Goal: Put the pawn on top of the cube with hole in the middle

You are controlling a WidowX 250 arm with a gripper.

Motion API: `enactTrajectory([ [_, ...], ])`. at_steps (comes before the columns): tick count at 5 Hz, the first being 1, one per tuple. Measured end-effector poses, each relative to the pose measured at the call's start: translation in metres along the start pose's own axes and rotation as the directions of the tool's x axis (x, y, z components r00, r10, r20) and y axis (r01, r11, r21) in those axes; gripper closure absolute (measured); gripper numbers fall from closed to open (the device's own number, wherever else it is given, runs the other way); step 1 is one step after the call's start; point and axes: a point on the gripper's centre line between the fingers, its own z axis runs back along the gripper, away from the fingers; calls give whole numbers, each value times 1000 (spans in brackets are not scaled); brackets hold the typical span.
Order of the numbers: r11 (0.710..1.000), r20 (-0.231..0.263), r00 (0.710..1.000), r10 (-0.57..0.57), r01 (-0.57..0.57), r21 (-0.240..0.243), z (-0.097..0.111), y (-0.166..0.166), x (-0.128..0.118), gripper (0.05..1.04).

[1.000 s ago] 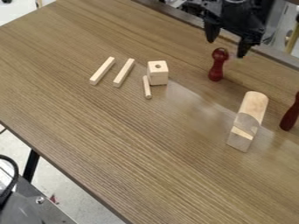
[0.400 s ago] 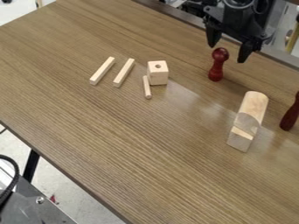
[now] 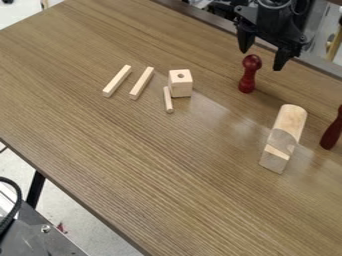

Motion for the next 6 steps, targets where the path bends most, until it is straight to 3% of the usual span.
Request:
enactTrajectory([
  [2, 1000, -24, 1000, -6, 5, -7, -5, -1, -4, 637],
  [4, 1000, -40, 999, -12, 12, -1, -4, -1, -13, 638],
  [5, 1000, -32, 999, 1, -1, 0, 12, 1, -16, 638],
  [6, 999, 20, 999, 47, -47, 2, 44, 9, -14, 638],
])
